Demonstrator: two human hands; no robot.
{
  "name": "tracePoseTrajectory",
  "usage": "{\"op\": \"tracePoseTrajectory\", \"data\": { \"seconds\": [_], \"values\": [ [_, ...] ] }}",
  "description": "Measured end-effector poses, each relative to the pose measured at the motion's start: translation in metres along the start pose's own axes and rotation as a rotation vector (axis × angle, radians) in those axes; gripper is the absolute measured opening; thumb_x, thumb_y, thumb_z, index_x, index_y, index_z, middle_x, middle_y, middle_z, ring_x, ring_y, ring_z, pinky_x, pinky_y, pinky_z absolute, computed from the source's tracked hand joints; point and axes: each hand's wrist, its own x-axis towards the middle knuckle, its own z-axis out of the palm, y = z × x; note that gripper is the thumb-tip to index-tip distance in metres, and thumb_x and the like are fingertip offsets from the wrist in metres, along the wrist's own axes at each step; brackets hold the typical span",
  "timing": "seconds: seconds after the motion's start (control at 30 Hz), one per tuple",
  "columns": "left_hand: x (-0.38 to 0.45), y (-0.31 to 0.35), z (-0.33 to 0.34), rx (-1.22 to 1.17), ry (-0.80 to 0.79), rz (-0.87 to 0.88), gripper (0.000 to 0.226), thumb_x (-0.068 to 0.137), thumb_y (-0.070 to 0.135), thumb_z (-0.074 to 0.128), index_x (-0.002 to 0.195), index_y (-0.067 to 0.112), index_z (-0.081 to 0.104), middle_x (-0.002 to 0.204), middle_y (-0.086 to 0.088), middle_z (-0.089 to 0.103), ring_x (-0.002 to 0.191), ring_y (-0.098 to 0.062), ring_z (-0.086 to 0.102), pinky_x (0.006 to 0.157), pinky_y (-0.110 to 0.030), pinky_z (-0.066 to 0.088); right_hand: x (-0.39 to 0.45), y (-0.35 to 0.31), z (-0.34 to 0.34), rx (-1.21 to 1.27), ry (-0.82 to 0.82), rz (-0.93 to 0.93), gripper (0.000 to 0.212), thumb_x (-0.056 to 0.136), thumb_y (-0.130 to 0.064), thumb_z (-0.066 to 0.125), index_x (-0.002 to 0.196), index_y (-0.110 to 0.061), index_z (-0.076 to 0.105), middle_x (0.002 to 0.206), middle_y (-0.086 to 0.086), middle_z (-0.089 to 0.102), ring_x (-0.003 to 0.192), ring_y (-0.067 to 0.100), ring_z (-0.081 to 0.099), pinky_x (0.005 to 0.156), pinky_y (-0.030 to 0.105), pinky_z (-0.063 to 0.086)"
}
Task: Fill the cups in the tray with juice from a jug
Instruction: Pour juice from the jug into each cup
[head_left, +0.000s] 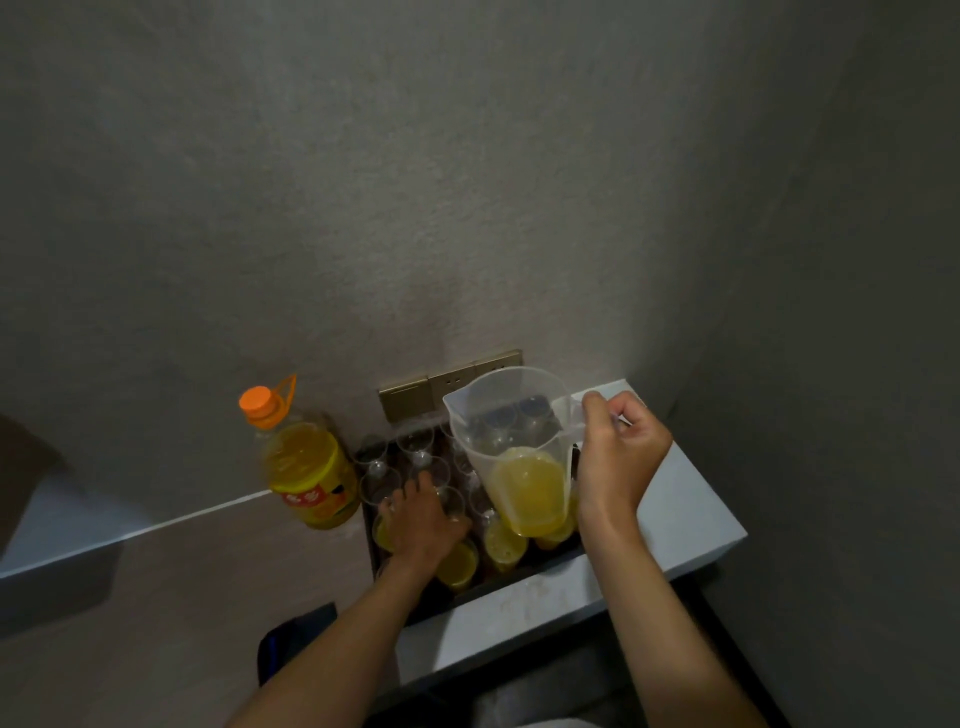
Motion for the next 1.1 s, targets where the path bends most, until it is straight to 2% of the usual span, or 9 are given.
{"op": "tracePoseTrajectory", "data": {
  "seconds": [0.1, 0.2, 0.3, 0.4, 0.47, 0.63, 0.73, 0.93, 1.1],
  "values": [
    [-0.004, 0.0, -0.004, -0.148, 0.034, -0.009, 0.099, 0.067, 0.068, 0.069, 0.146, 0.017, 0.037, 0.14, -0.008, 0.053, 0.124, -0.031, 0.055, 0.096, -0.046, 0.052, -0.003, -0.001, 0.002, -0.01, -0.014, -0.015, 0.038, 0.09, -0.005, 0.066, 0.06, -0.004, 0.042, 0.055, 0.011, 0.04, 0.055, 0.02, 0.039, 0.053, 0.033, 0.042],
    [-0.014, 0.003, -0.014, -0.276, 0.064, 0.017, 0.093, 0.069, 0.061, 0.075, 0.143, 0.019, 0.038, 0.131, -0.006, 0.053, 0.116, -0.029, 0.057, 0.084, -0.041, 0.054, -0.004, -0.004, 0.003, -0.013, -0.031, -0.03, 0.036, 0.089, -0.004, 0.066, 0.063, 0.003, 0.042, 0.059, 0.02, 0.04, 0.055, 0.022, 0.037, 0.053, 0.034, 0.041],
    [-0.022, 0.005, -0.023, -0.417, 0.106, 0.047, 0.078, 0.069, 0.047, 0.08, 0.133, 0.022, 0.043, 0.127, -0.002, 0.05, 0.115, -0.024, 0.053, 0.086, -0.037, 0.051, -0.005, -0.006, 0.003, 0.005, -0.058, -0.022, 0.037, 0.088, -0.003, 0.065, 0.06, -0.002, 0.041, 0.056, 0.017, 0.039, 0.055, 0.025, 0.036, 0.052, 0.032, 0.039],
    [-0.029, 0.008, -0.033, -0.508, 0.181, 0.05, 0.068, 0.066, 0.045, 0.08, 0.122, 0.029, 0.046, 0.12, 0.005, 0.048, 0.112, -0.019, 0.049, 0.09, -0.042, 0.053, -0.006, -0.011, 0.004, 0.025, -0.084, -0.017, 0.044, 0.088, 0.001, 0.063, 0.054, -0.013, 0.039, 0.047, -0.008, 0.035, 0.049, 0.009, 0.033, 0.047, 0.02, 0.036],
    [-0.034, 0.011, -0.04, -0.597, 0.224, 0.026, 0.065, 0.065, 0.047, 0.081, 0.118, 0.03, 0.048, 0.117, 0.007, 0.049, 0.112, -0.018, 0.046, 0.091, -0.045, 0.052, -0.008, -0.014, 0.005, 0.025, -0.103, -0.015, 0.046, 0.088, 0.002, 0.062, 0.053, -0.015, 0.038, 0.044, -0.013, 0.033, 0.046, 0.005, 0.03, 0.044, 0.014, 0.032],
    [-0.053, 0.022, -0.064, -0.877, 0.259, -0.007, 0.07, 0.062, 0.057, 0.082, 0.12, 0.038, 0.048, 0.116, 0.019, 0.059, 0.12, -0.016, 0.052, 0.096, -0.048, 0.054, -0.012, -0.021, 0.007, 0.019, -0.133, -0.005, 0.044, 0.087, 0.001, 0.062, 0.053, -0.014, 0.037, 0.043, -0.012, 0.03, 0.044, 0.006, 0.027, 0.042, 0.017, 0.029],
    [-0.067, 0.02, -0.079, -0.956, 0.314, 0.005, 0.069, 0.062, 0.054, 0.085, 0.119, 0.043, 0.048, 0.122, 0.013, 0.061, 0.118, -0.013, 0.057, 0.094, -0.044, 0.056, -0.014, -0.023, 0.009, 0.013, -0.163, -0.005, 0.041, 0.086, -0.001, 0.062, 0.055, -0.013, 0.038, 0.045, -0.011, 0.03, 0.046, 0.008, 0.027, 0.042, 0.019, 0.029],
    [-0.095, 0.014, -0.109, -1.118, 0.361, 0.073, 0.066, 0.075, 0.025, 0.089, 0.127, 0.034, 0.049, 0.126, 0.017, 0.057, 0.112, 0.001, 0.06, 0.079, -0.016, 0.053, -0.018, -0.03, 0.012, -0.008, -0.219, -0.032, 0.045, 0.088, -0.003, 0.062, 0.054, -0.017, 0.036, 0.045, -0.013, 0.03, 0.047, 0.009, 0.027, 0.044, 0.02, 0.029],
    [-0.106, 0.004, -0.118, -1.271, 0.435, 0.039, 0.069, 0.076, 0.014, 0.088, 0.129, 0.036, 0.049, 0.129, 0.017, 0.057, 0.116, -0.003, 0.06, 0.085, -0.023, 0.056, -0.022, -0.037, 0.02, -0.073, -0.304, -0.093, 0.04, 0.088, -0.008, 0.064, 0.056, -0.015, 0.041, 0.052, 0.001, 0.035, 0.054, 0.019, 0.033, 0.054, 0.033, 0.034]
  ]
}}
